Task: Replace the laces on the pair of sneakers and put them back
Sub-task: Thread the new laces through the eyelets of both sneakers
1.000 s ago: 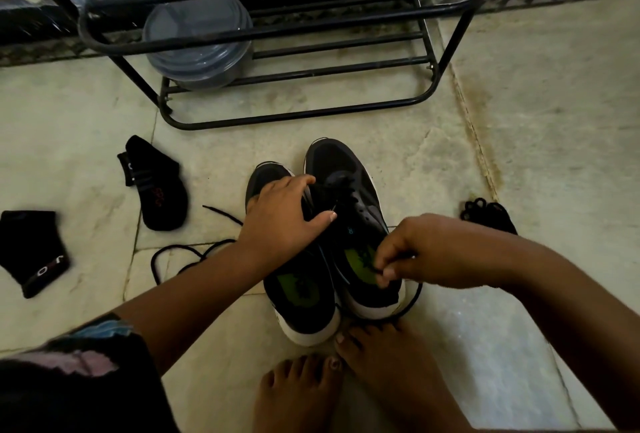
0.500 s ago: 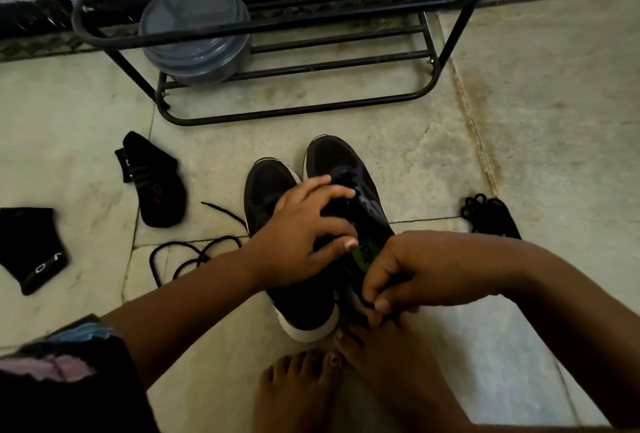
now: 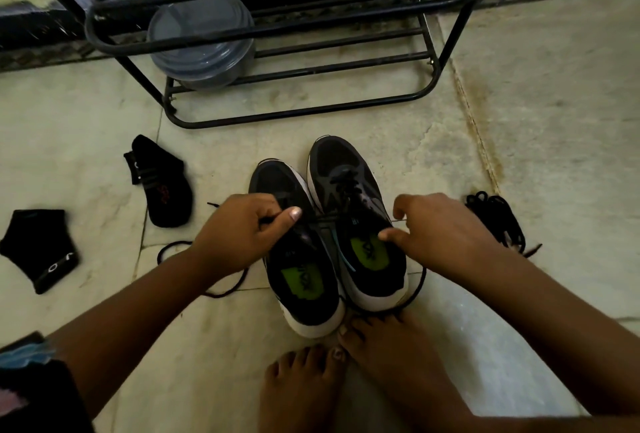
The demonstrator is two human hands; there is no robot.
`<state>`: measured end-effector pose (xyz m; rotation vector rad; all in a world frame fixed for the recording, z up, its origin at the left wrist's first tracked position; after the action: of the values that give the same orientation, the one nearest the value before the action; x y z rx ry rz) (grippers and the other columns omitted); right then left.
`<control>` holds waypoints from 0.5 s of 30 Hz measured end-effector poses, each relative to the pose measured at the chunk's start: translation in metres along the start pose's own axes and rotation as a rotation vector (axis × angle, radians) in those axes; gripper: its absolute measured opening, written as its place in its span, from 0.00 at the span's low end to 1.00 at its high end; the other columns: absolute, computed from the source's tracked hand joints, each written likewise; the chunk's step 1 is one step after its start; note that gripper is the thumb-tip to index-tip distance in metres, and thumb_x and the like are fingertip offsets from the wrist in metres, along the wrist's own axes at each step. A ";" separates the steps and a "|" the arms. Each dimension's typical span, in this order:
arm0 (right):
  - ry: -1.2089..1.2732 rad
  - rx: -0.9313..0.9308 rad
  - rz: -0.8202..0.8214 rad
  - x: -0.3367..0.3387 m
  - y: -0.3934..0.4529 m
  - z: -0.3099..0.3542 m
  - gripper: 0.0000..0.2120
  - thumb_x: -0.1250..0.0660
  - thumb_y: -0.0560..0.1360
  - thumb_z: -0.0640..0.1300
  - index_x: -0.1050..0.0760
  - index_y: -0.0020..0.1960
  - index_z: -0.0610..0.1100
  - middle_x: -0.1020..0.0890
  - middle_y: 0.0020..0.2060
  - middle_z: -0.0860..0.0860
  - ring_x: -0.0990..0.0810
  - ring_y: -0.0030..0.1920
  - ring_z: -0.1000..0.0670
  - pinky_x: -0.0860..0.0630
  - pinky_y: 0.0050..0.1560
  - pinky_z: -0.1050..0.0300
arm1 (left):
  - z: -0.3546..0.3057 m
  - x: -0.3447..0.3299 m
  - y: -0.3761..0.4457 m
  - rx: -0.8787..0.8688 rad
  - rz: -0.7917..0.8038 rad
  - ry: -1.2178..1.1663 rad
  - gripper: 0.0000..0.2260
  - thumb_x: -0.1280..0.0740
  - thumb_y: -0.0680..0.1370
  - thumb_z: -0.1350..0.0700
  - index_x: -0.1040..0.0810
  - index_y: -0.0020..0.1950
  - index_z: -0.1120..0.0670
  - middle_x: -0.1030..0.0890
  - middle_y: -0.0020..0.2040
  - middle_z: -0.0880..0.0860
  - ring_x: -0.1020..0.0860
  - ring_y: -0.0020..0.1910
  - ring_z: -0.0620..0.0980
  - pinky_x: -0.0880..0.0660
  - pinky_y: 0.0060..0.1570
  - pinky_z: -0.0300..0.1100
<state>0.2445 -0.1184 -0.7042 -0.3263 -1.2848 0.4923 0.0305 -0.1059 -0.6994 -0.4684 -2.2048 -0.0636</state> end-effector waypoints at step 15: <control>0.092 0.019 -0.160 0.009 -0.001 -0.003 0.08 0.35 0.77 0.52 0.22 0.47 0.48 0.20 0.40 0.50 0.23 0.38 0.50 0.32 0.33 0.60 | 0.102 -0.039 -0.036 0.541 0.665 0.337 0.12 0.41 0.78 0.54 0.26 0.36 0.55 0.21 0.42 0.55 0.24 0.40 0.50 0.27 0.43 0.42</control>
<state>0.2492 -0.1144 -0.6966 -0.2253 -1.2053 0.3499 -0.0362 -0.1304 -0.7893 -0.7825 -1.5581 0.7351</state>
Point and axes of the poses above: each hand's wrist, its own y-axis towards the middle knuckle, its own x-axis out of the back of the hand, z = x × y, the point moved 9 cm from there along y, towards the middle knuckle
